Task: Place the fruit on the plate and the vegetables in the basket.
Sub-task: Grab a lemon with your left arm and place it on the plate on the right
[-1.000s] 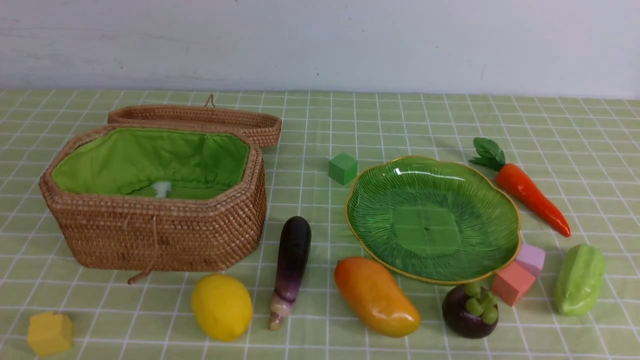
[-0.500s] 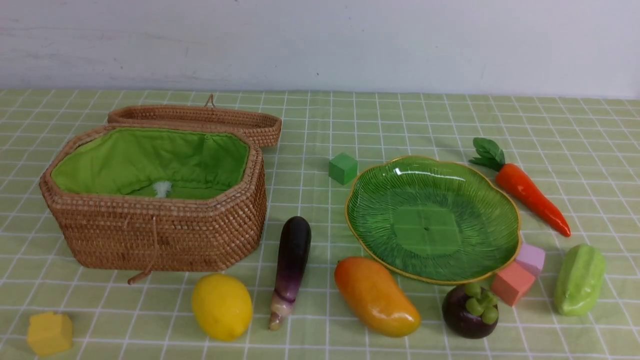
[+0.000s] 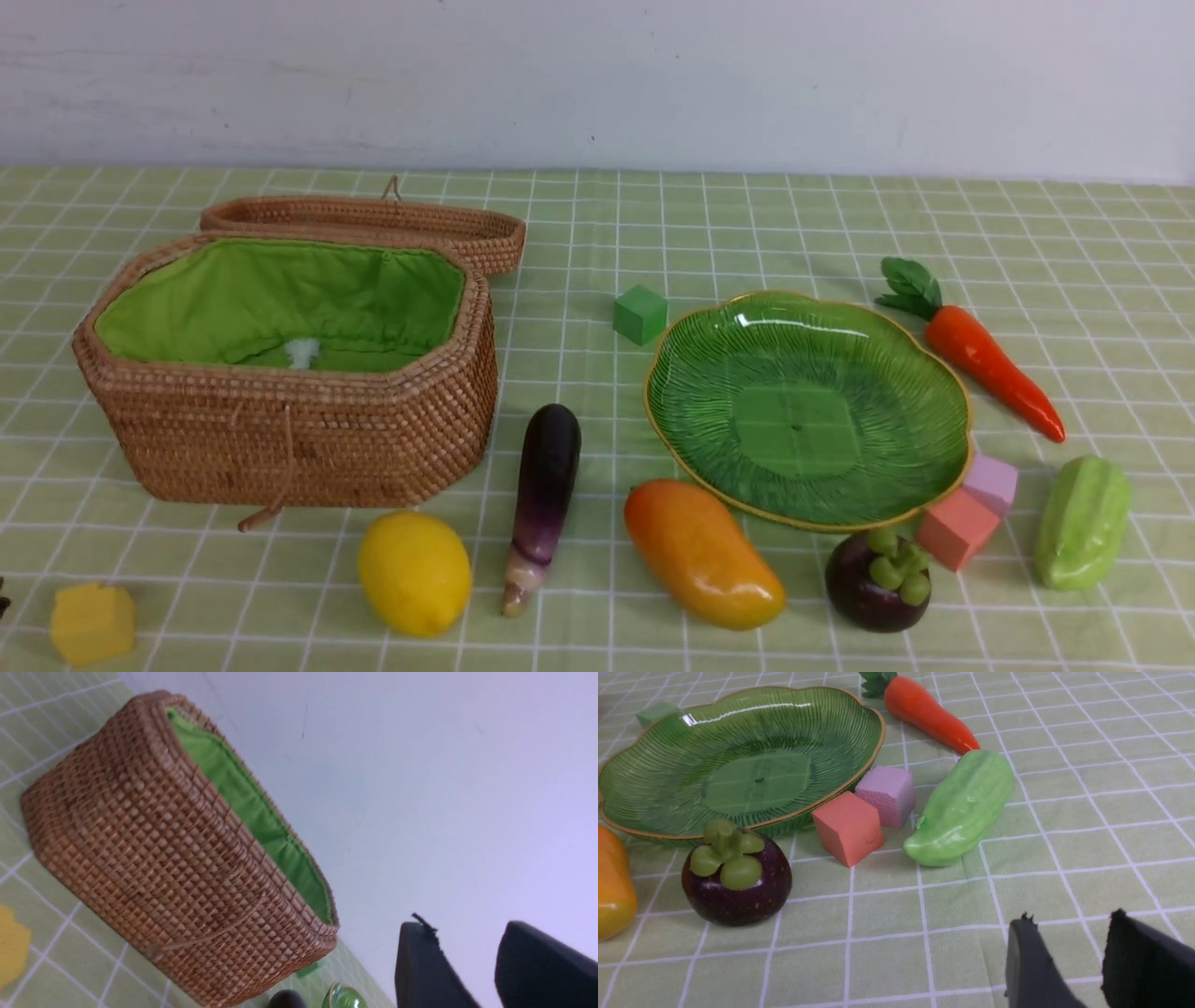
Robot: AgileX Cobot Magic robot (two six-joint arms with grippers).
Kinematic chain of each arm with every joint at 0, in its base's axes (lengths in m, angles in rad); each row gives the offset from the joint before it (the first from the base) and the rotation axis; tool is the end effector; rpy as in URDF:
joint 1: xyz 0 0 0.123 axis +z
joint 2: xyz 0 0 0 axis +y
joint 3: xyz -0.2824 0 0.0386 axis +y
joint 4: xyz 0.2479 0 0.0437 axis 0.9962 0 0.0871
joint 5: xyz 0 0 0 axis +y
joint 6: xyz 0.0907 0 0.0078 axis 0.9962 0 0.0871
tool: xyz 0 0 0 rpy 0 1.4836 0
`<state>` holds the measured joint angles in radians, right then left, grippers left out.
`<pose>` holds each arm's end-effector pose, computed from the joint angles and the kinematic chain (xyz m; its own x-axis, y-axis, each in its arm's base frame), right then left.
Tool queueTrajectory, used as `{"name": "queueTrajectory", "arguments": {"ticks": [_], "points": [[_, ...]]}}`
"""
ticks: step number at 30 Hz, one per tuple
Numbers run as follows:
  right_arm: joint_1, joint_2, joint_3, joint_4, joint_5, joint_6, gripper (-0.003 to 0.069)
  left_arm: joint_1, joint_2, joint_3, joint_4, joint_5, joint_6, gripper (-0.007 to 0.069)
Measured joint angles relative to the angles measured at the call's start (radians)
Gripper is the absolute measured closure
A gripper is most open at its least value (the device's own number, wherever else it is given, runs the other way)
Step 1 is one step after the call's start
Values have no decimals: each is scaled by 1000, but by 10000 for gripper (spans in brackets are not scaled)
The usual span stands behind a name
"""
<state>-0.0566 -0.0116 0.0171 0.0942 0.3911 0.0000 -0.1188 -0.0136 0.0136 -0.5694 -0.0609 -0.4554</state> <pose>0.0521 0.0003 0.1730 -0.2994 0.1041 -0.9484 0.0487 0.9944 0.0937 0.0551 -0.0036 0.2139 -0.0023 -0.8595 -0.5111 0.1619 0.5041 -0.8483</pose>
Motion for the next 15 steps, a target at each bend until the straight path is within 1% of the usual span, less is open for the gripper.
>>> {"name": "queueTrajectory", "arguments": {"ticks": [2,4,6,7,8,10,14,15], "points": [[10,0,0,0,0,0,417,0,0,-16,-3,21,3,431],[21,0,0,0,0,0,417,0,30,-99,-1,126,36,545],[21,0,0,0,0,0,417,0,69,-158,3,192,64,603],[21,0,0,0,0,0,417,0,153,-231,14,270,123,638],[21,0,0,0,0,0,417,0,163,-240,16,280,123,638],[21,0,0,-11,-1,0,417,0,308,-366,25,399,241,638],[21,0,1,-17,-4,0,417,-3,488,-499,32,572,375,638],[21,0,1,-18,-5,0,417,-3,516,-519,33,593,396,638]]}}
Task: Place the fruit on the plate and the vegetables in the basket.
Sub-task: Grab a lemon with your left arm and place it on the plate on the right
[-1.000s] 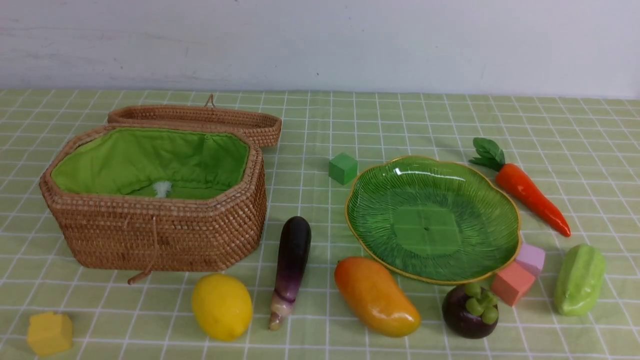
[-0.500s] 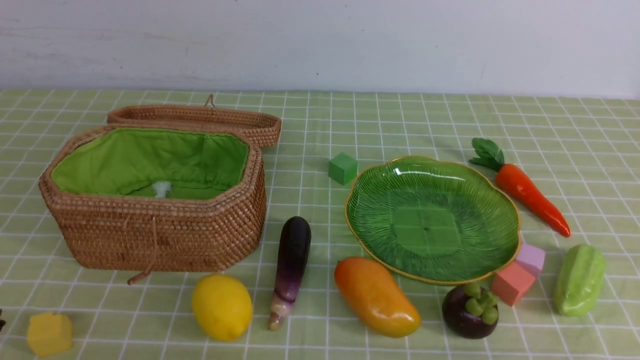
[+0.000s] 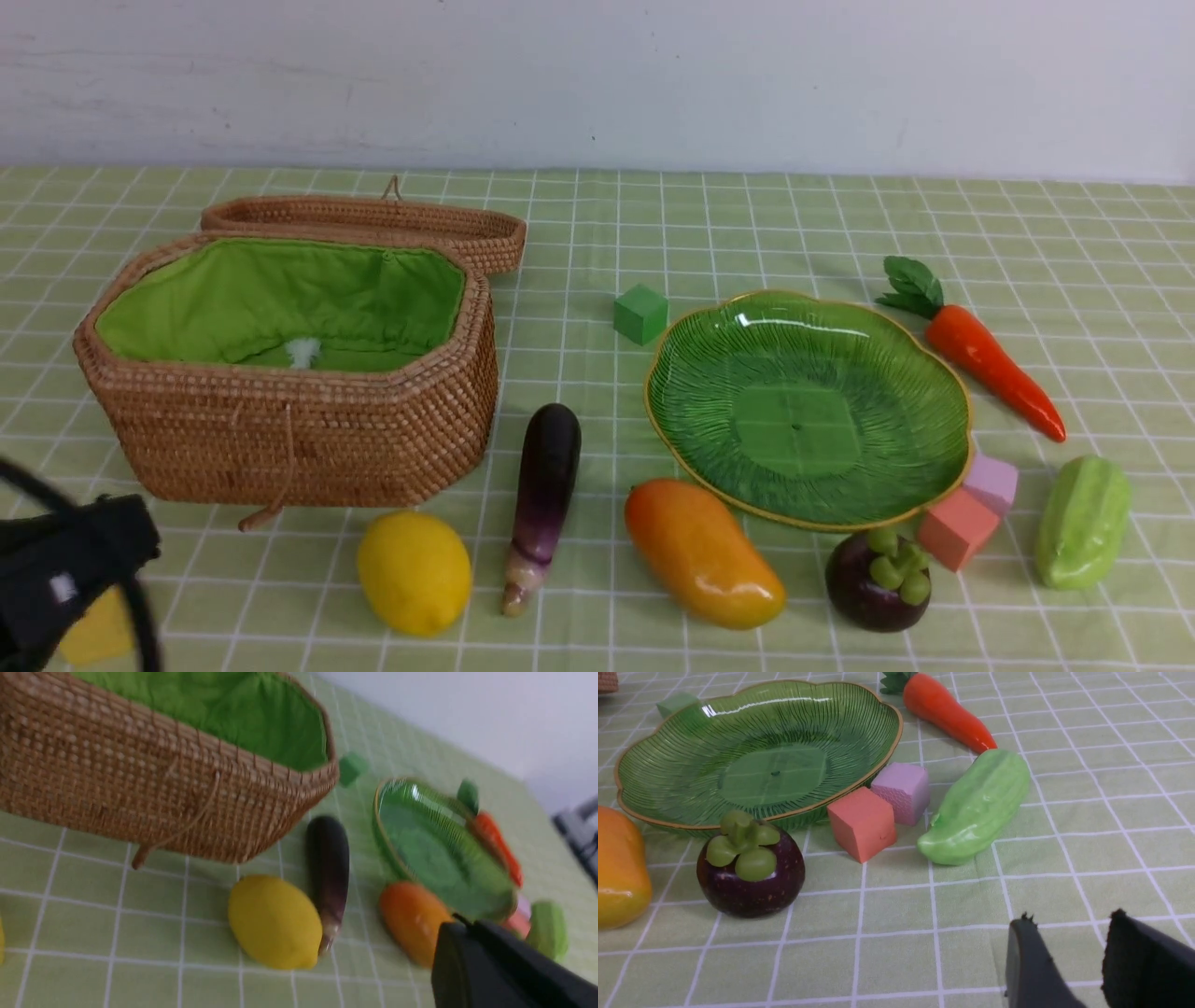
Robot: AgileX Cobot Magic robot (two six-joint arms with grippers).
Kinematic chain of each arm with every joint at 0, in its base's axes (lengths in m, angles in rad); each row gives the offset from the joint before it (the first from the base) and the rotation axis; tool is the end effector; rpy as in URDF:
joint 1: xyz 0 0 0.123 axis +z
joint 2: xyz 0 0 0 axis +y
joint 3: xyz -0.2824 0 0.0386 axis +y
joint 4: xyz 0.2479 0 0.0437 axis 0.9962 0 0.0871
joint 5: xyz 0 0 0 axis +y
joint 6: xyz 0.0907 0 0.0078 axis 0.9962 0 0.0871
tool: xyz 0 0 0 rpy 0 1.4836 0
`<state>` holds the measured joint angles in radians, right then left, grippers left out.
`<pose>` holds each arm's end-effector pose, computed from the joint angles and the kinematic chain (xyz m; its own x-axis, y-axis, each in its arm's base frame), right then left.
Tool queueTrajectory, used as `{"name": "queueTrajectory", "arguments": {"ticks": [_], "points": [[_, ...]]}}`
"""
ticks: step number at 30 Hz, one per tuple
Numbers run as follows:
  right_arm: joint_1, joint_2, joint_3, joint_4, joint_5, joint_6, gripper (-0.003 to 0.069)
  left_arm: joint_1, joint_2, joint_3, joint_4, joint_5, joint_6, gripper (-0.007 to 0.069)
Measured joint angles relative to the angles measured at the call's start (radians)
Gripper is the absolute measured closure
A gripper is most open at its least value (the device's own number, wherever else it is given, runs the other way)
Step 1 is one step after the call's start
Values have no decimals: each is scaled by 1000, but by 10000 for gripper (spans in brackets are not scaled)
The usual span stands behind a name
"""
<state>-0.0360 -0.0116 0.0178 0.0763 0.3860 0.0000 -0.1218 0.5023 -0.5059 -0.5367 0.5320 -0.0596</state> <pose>0.0522 0.0007 0.1731 -0.2978 0.0814 -0.9512 0.0297 0.9967 0.0760 0.0969 -0.0357 0.3049 -0.4964 -0.4339 -0.7518 0.1211 0.8230 -0.5550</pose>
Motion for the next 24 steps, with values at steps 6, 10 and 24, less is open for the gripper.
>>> {"name": "queueTrajectory", "arguments": {"ticks": [6,10,24], "points": [[0,0,10,142,-69,110,417,0,180,-149,10,235,114,638],[0,0,10,349,-162,217,417,-17,219,-174,20,269,119,638],[101,255,-418,423,323,24,571,-248,448,-253,183,349,-21,638]]}}
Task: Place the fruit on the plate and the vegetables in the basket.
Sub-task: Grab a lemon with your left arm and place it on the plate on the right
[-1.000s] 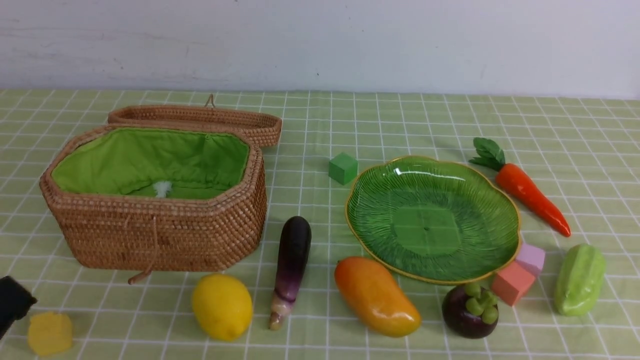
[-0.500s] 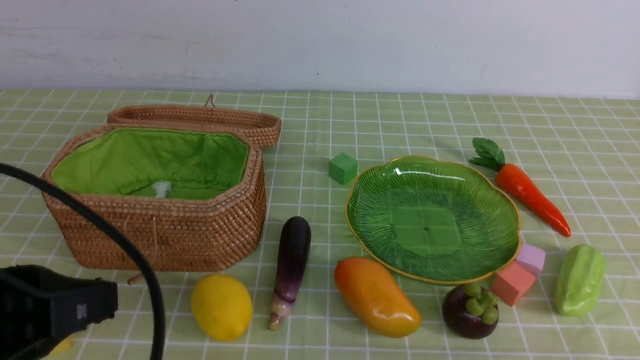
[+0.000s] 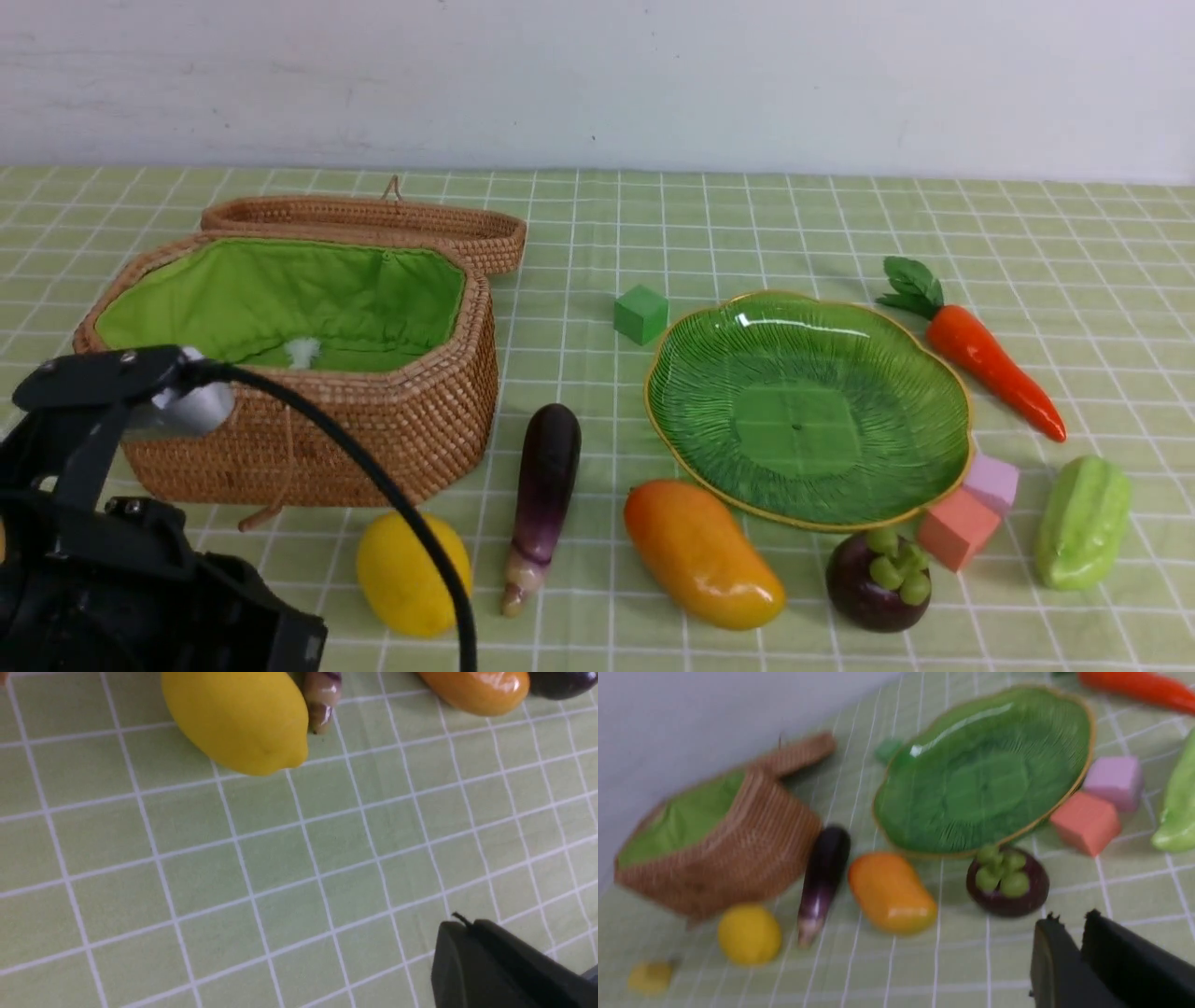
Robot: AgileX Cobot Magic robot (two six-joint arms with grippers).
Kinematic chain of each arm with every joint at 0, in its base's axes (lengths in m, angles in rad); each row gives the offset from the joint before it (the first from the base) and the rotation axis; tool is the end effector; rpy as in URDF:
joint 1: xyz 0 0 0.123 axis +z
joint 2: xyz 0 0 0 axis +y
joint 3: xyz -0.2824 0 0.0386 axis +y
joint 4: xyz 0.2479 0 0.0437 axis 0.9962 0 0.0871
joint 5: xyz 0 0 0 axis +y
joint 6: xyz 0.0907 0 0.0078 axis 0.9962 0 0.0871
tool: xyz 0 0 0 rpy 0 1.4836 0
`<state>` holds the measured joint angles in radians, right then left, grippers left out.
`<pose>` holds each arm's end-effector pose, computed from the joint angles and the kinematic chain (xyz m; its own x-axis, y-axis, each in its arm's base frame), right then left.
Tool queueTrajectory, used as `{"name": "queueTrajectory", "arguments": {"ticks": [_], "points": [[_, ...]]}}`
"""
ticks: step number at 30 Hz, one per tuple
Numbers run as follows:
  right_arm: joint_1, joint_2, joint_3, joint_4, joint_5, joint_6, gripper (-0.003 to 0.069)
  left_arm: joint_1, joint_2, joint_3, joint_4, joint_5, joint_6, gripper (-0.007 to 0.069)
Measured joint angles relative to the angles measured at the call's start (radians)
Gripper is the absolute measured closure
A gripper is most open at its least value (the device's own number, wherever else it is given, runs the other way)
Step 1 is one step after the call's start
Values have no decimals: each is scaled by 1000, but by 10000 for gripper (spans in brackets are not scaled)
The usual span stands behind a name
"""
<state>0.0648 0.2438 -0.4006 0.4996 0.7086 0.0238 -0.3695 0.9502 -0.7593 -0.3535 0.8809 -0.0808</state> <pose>0.0509 0.0318 0.2766 -0.4970 0.3531 -0.7927 -0.1606 0.8603 0.4839 0.1493 -0.0839 0.2995 -0.8745 0.0220 -0.4846 0.2356 0.8925 -0.3847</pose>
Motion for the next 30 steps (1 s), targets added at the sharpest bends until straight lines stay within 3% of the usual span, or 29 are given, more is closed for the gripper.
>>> {"name": "queueTrajectory", "arguments": {"ticks": [2,8,14,16,18,22,25,30], "points": [[17,124,-139,-4,180,-88,595,-1,21,-42,42,38,-38,638],[73,337,-403,-12,456,-229,606,-35,31,-104,100,93,-127,638],[242,411,-583,-44,475,-270,606,-258,96,-106,213,117,-340,638],[283,421,-682,-86,474,-276,606,-345,157,-106,328,104,-480,638],[300,422,-756,-112,482,-276,605,-371,220,-108,428,75,-588,638],[306,419,-825,-121,501,-279,605,-356,312,-121,536,10,-677,613],[308,411,-840,-125,518,-280,603,-299,393,-131,562,-95,-722,517],[308,411,-840,-128,543,-313,598,-240,493,-134,519,-221,-734,287]]}}
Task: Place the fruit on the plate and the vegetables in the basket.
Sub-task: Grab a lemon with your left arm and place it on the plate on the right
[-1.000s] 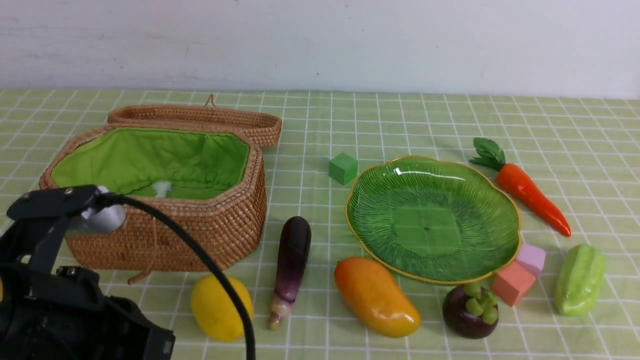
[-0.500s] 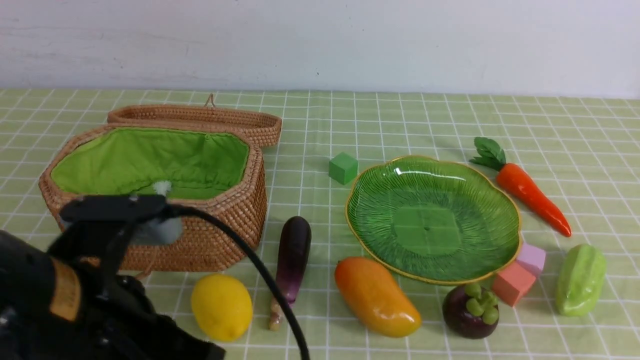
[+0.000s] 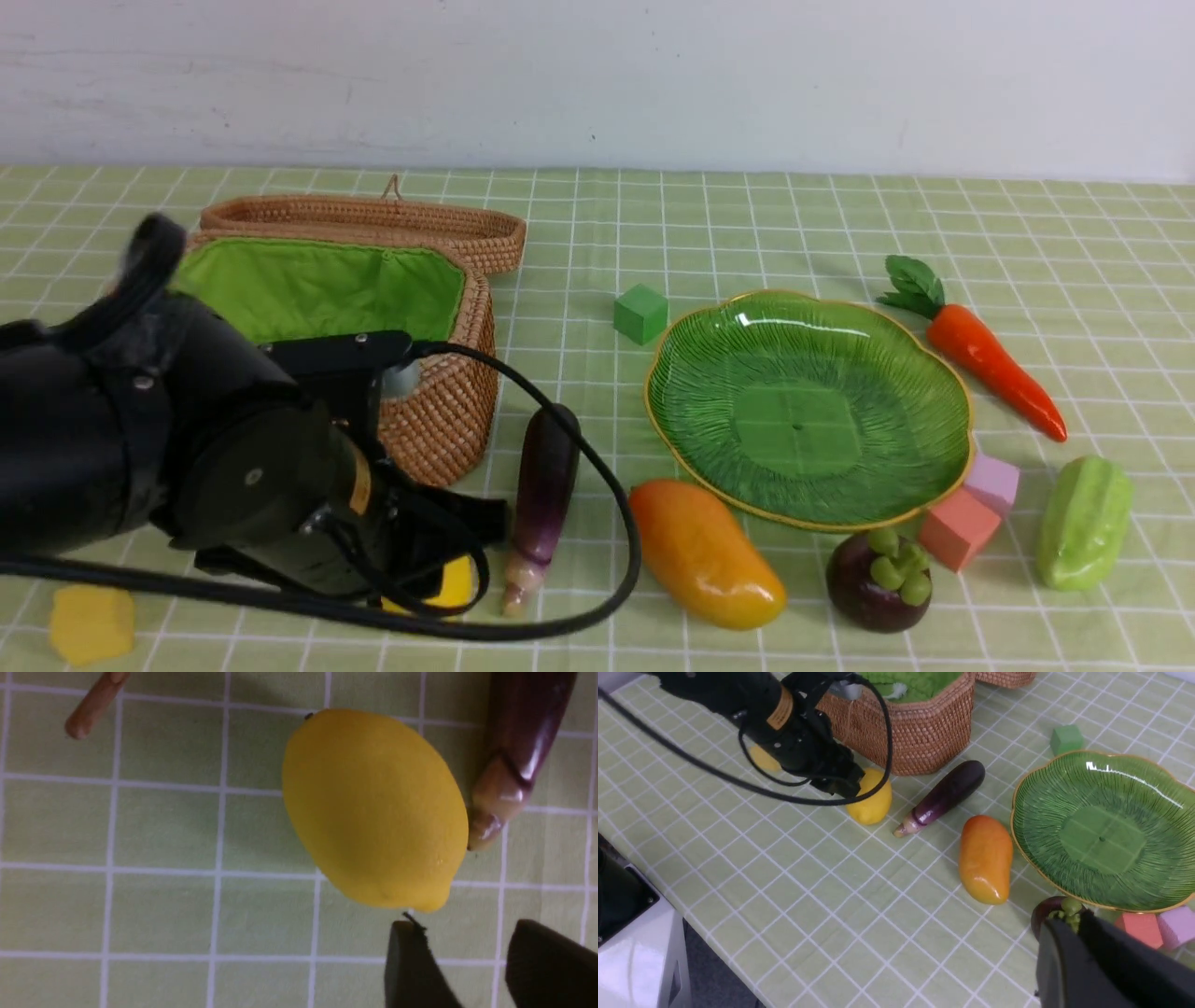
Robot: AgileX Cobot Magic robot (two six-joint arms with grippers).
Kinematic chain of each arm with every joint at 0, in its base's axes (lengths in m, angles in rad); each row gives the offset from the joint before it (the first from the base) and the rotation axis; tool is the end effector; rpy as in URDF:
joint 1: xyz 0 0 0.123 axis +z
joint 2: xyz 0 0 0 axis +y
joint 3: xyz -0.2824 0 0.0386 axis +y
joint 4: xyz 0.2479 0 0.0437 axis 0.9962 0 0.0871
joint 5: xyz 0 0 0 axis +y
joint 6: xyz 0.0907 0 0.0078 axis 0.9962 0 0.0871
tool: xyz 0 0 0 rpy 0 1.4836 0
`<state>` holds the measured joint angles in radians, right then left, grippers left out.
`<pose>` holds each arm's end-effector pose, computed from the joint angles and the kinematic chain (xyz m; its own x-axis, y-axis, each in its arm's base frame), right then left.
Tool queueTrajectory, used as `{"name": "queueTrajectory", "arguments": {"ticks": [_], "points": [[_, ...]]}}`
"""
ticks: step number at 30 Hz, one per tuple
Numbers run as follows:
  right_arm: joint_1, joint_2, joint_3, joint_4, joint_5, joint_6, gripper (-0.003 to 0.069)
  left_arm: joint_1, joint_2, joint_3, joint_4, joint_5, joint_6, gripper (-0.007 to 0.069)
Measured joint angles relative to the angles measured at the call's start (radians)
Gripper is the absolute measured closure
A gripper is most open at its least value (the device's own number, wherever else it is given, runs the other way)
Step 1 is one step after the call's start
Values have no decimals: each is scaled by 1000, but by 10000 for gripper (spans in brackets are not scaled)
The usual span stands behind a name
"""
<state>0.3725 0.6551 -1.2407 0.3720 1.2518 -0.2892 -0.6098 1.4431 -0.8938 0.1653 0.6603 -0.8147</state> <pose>0.0393 0.0491 0.4538 -0.3833 -0.3177 -0.8672 -0.6879 0.7248 0.0385 0.2317 -0.1507 0.2345 -0.9078 -0.1324 -0.3980 -0.0516 0.9769 -0.2073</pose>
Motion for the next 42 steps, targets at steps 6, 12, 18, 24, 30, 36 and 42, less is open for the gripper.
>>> {"name": "queueTrajectory", "arguments": {"ticks": [6,12,18,24,30,36,42], "points": [[0,0,0,0,7,-16,594,6,67,0,66,-64,-23,26],[0,0,14,0,7,-24,587,6,127,-4,196,-132,-140,-41],[0,0,27,2,7,-44,583,6,185,-4,295,-153,-219,-33],[0,-1,29,4,7,-49,582,6,222,-7,328,-177,-235,-7],[0,-9,29,7,7,-49,578,7,236,-15,337,-171,-236,36],[0,-12,29,7,7,-50,573,6,220,-16,316,-117,-236,36],[0,-16,30,7,-2,-52,573,-19,128,-7,280,-17,-197,36]]}}
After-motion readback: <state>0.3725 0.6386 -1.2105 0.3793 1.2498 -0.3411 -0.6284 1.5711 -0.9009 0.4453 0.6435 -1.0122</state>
